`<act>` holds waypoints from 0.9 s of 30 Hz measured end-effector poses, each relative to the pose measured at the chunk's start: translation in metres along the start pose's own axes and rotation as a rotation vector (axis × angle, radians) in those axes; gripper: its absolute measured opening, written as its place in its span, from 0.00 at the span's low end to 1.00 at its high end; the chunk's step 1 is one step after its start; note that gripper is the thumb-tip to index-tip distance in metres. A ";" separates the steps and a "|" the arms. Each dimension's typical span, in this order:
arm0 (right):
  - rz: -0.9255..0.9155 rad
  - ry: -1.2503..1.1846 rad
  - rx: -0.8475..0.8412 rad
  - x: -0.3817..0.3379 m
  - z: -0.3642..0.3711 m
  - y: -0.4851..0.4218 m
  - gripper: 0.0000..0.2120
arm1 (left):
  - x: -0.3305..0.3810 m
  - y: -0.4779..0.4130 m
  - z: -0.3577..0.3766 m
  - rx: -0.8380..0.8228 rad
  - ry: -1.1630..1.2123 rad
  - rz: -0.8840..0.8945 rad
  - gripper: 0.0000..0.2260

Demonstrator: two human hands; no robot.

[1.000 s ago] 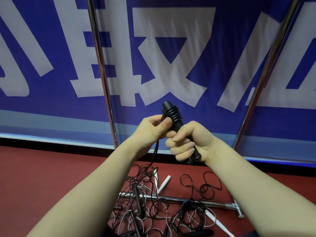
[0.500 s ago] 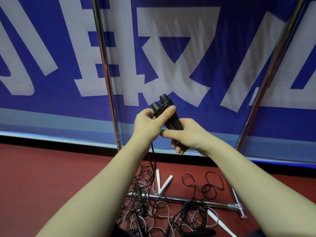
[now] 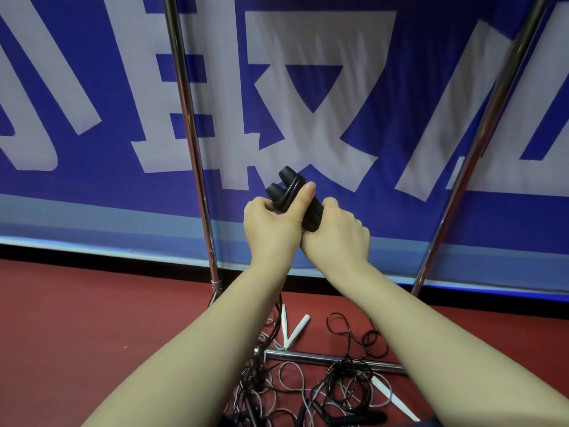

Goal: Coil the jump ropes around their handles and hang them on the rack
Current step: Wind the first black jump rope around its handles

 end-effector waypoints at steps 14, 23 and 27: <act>0.019 -0.183 -0.071 0.008 0.001 -0.017 0.05 | 0.015 -0.008 -0.005 -0.313 0.067 -0.007 0.08; 0.061 -0.484 -0.208 0.011 0.000 -0.017 0.10 | 0.021 -0.019 -0.017 -0.577 0.022 0.012 0.10; 0.036 -0.734 -0.429 -0.002 -0.001 -0.006 0.14 | 0.027 -0.021 -0.021 -0.521 -0.021 0.090 0.06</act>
Point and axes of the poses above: each hand's wrist, its own y-axis away from the middle knuckle, its own z-axis out of the palm, x = y × z, the point moved 5 cm from there along -y, towards the middle knuckle, and after that the axes turned 12 degrees about y, right-handed, at the moved point
